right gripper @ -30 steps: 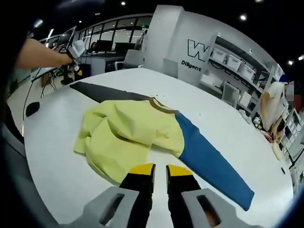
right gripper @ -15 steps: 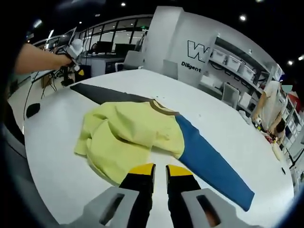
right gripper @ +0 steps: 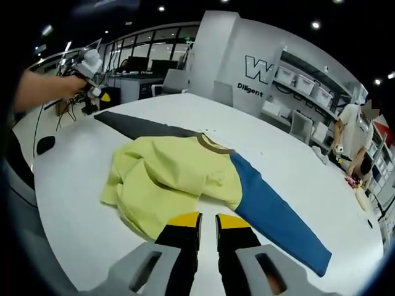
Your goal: Fold the garment on the visible template until the final outline fits inside the template.
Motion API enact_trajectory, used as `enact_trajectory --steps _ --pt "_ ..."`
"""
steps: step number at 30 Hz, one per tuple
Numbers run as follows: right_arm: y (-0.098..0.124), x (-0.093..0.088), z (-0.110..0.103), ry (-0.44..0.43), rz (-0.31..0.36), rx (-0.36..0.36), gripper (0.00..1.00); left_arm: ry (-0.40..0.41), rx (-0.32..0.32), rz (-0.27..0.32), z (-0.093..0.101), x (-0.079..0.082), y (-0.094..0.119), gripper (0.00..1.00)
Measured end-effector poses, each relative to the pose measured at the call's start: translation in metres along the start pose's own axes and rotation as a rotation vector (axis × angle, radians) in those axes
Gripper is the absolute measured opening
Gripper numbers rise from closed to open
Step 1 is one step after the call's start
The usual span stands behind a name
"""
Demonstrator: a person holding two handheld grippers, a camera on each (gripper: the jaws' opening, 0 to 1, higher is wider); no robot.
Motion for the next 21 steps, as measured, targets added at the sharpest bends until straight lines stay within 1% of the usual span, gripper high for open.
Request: enact_trajectory --steps 1,6,8,9,16,19,21 --pt "0.0 0.0 0.0 0.0 0.001 0.0 0.04 -0.003 -0.003 0.002 0.002 0.0 0.001 0.0" --pt "0.004 0.001 -0.001 0.0 0.01 0.007 0.04 0.012 -0.045 0.028 0.033 -0.003 0.017 0.0" --pt "0.005 0.001 -0.002 0.002 0.013 0.01 0.04 0.022 -0.057 0.041 0.042 -0.002 0.022 0.0" --pt "0.005 0.002 -0.002 0.003 0.015 0.011 0.04 0.032 -0.067 0.052 0.048 -0.002 0.026 0.0" --pt "0.009 0.004 -0.007 0.008 0.023 0.025 0.04 0.041 -0.129 0.089 0.09 0.0 0.051 0.0" --pt "0.01 0.006 -0.009 0.012 0.029 0.034 0.04 0.062 -0.159 0.105 0.104 -0.001 0.058 0.0" --pt "0.01 0.006 -0.01 0.019 0.032 0.037 0.04 0.059 -0.175 0.113 0.113 0.001 0.064 0.0"
Point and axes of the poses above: the point that each gripper's makers call its tool centre point, and the gripper's own axes: y roughly backward along the fingers, z roughly to its right, x roughly out of its top, the point moved 9 cm from there along y, roughly backward along the fingers, and after that the axes turned 13 degrees about -y, right-handed, at the moved point
